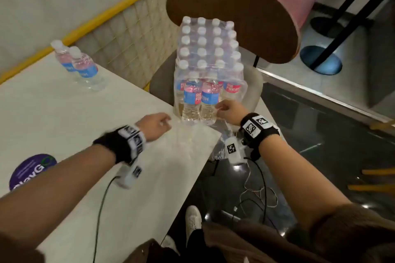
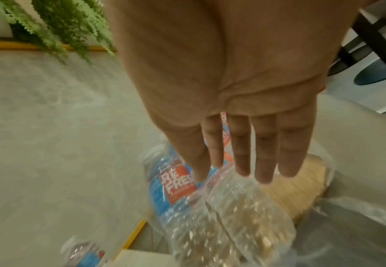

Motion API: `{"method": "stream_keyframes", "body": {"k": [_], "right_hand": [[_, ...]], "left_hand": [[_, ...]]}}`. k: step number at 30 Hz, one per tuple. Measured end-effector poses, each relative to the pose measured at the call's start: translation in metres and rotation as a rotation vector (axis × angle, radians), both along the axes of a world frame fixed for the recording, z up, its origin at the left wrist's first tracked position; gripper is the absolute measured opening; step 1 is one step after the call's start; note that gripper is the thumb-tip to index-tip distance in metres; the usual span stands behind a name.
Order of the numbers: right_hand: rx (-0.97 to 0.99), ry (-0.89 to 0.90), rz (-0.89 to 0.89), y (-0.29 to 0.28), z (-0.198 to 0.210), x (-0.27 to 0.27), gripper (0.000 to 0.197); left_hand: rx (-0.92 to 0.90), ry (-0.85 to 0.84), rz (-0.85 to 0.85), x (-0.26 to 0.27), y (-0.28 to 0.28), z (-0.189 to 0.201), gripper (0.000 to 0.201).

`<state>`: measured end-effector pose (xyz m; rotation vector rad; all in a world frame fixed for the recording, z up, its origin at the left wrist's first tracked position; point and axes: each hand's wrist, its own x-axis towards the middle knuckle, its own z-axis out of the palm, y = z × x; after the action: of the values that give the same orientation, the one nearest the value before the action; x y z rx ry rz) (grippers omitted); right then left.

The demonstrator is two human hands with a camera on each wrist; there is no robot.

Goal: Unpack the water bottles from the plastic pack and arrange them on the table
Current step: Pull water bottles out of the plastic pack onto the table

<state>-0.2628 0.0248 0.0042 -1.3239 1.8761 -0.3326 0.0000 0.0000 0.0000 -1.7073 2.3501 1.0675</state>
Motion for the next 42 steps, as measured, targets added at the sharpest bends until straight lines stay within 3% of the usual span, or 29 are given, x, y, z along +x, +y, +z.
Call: {"method": "stream_keyframes", "body": {"k": [3,5,11,16,20,26,29,34,38,42], "right_hand": [[-0.068,-0.102,-0.184,-0.02,-0.005,-0.008,0.055],[-0.103,-0.174,-0.235,-0.031,-0.008,-0.007,0.062],[-0.119,-0.355,-0.288,-0.051,-0.02,0.0,0.068],[-0.145,-0.358,-0.287,-0.052,-0.026,0.007,0.093],[-0.188,-0.244,-0.119,-0.042,-0.01,0.017,0.082],[-0.187,-0.186,0.253,-0.006,0.02,0.069,0.068],[-0.124,-0.175,0.501,0.022,0.034,0.117,0.061],[0.015,-0.25,0.866,0.067,0.007,0.219,0.071],[0.064,-0.305,0.992,0.111,-0.007,0.289,0.071],[0.052,-0.332,1.052,0.131,-0.011,0.323,0.07]], "left_hand": [[-0.03,0.25,0.138,-0.049,-0.033,0.011,0.044],[-0.036,0.328,0.174,-0.074,-0.045,0.017,0.047],[-0.045,0.333,0.31,-0.091,-0.064,-0.003,0.07],[-0.015,0.406,0.313,-0.088,-0.061,-0.002,0.075],[0.014,0.438,0.211,-0.072,-0.049,0.003,0.059],[0.003,0.376,0.262,0.012,-0.011,0.01,0.046],[-0.02,0.362,0.298,0.073,0.021,0.021,0.05],[0.008,0.277,0.418,0.178,0.087,0.026,0.053],[0.025,0.267,0.493,0.237,0.137,0.015,0.066],[0.043,0.362,0.563,0.264,0.171,0.007,0.078]]}}
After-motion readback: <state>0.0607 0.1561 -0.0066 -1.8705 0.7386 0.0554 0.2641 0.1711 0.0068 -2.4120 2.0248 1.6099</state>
